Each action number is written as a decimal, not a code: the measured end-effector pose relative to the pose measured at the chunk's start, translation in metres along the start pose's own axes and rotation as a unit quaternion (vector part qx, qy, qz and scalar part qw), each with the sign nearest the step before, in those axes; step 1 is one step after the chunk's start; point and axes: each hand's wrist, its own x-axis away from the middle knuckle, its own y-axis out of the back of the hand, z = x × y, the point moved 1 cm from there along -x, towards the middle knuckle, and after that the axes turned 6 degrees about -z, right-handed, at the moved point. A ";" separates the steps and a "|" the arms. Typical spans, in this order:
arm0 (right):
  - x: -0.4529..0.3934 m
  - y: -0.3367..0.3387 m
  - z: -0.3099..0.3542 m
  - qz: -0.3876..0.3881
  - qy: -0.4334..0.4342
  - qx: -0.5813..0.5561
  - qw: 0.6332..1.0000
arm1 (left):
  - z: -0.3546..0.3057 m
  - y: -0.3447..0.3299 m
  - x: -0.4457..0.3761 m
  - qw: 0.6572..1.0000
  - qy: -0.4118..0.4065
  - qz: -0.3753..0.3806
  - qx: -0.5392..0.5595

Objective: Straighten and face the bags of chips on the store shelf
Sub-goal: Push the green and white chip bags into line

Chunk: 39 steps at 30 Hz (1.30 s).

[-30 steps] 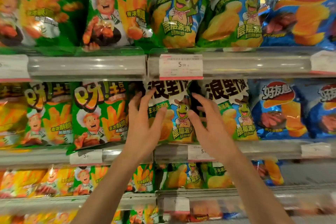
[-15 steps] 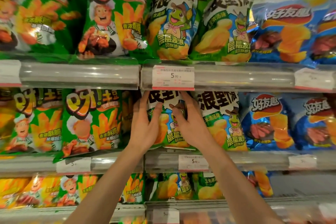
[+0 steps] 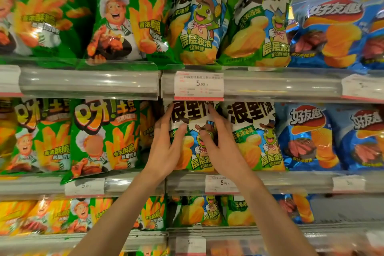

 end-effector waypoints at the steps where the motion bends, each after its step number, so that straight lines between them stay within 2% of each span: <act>1: 0.000 -0.001 -0.002 -0.005 -0.013 -0.027 1.000 | 0.000 0.001 0.000 1.000 0.008 -0.001 0.015; 4: 0.001 -0.005 -0.005 -0.008 -0.080 -0.084 0.993 | 0.005 0.005 -0.001 0.996 0.069 -0.015 0.050; 9: -0.008 -0.011 0.001 0.033 -0.175 -0.055 0.982 | 0.007 0.003 -0.004 0.985 0.159 0.040 0.054; 11: -0.008 -0.014 0.003 0.034 -0.184 -0.060 0.981 | 0.009 0.002 -0.005 0.983 0.173 0.040 0.040; 21: -0.005 -0.019 -0.001 0.011 -0.143 -0.002 0.990 | 0.006 -0.002 0.004 0.986 0.156 -0.015 -0.047; 25: 0.000 -0.011 0.003 0.024 -0.152 0.024 0.988 | 0.005 0.001 0.003 0.988 0.146 -0.009 -0.055; 27: 0.007 -0.001 0.004 0.010 -0.102 0.048 0.994 | 0.000 0.004 0.006 0.992 0.106 -0.019 -0.061; 29: 0.016 0.014 0.003 -0.049 -0.012 0.076 0.996 | -0.007 0.005 0.012 0.995 0.063 -0.015 -0.081; 31: 0.020 0.032 -0.005 -0.164 0.077 0.172 0.968 | -0.013 0.002 0.016 0.993 0.023 0.003 -0.120; 33: 0.019 0.046 -0.020 -0.241 0.087 0.270 0.928 | -0.015 -0.004 0.017 0.989 -0.001 0.014 -0.144; 36: 0.018 0.047 -0.043 -0.211 0.010 0.345 0.915 | -0.013 -0.012 0.018 0.987 0.000 -0.002 -0.158; 39: 0.018 0.046 -0.055 -0.193 0.027 0.367 0.910 | -0.013 -0.016 0.018 0.984 -0.006 -0.028 -0.175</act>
